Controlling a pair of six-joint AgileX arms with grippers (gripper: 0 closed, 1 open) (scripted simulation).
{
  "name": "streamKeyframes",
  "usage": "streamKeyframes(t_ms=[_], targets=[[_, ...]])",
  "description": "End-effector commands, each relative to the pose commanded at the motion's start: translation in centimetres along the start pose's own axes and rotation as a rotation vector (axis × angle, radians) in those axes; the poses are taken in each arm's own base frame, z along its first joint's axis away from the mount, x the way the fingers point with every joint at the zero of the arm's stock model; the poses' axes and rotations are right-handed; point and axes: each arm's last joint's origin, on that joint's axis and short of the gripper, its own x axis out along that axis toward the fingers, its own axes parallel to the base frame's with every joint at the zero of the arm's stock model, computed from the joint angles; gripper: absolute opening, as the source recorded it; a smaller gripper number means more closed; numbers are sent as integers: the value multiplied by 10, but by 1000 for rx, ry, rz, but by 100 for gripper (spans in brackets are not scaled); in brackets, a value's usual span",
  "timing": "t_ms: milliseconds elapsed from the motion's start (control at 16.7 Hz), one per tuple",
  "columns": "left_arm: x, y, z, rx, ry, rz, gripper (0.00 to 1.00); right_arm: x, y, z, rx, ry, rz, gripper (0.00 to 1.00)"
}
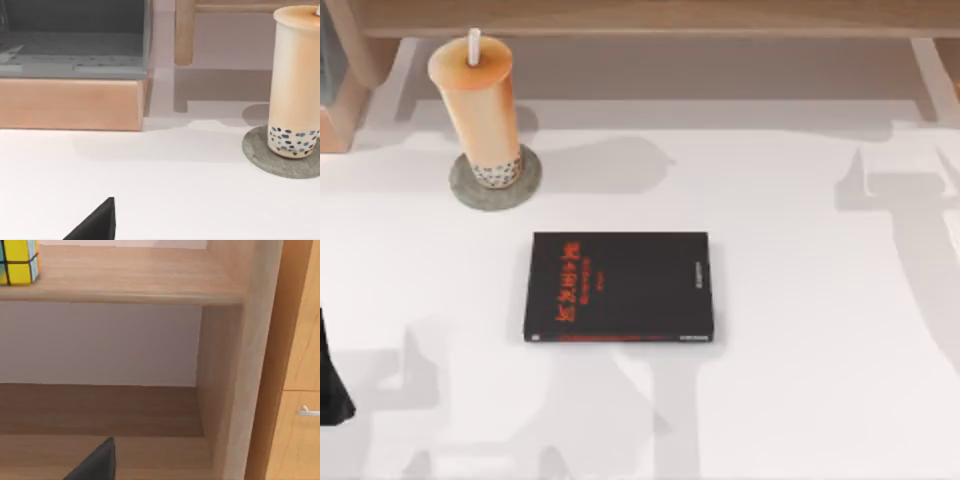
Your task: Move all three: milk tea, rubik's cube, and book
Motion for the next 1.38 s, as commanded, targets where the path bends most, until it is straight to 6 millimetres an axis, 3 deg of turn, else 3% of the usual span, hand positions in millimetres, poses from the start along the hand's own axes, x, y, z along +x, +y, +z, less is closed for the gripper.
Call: streamKeyframes(t_ms=[180, 300, 480, 600, 780, 1020, 1080, 1140, 1380], targets=[[0, 0, 0, 0, 0, 0, 100, -52, -18, -67, -5, 14, 6, 100], [0, 0, 0, 0, 0, 0, 100, -75, -24, -112, 0, 5, 9, 100], [0, 0, 0, 0, 0, 0, 100, -90, -29, -167, 11, -16, 15, 100], [0, 0, 0, 0, 0, 0, 100, -93, -30, -191, 20, -29, 19, 100], [0, 0, 0, 0, 0, 0, 100, -93, -31, -208, 28, -43, 21, 100], [0, 0, 0, 0, 0, 0, 100, -93, -31, -209, 28, -44, 21, 100], [7, 1, -3, -3, 137, 16, 100, -93, -31, -209, 28, -44, 21, 100], [7, 1, -3, -3, 137, 16, 100, -93, -31, -209, 28, -44, 21, 100], [5, 2, 24, -5, 97, 14, 100, -93, -31, -209, 28, -44, 21, 100]])
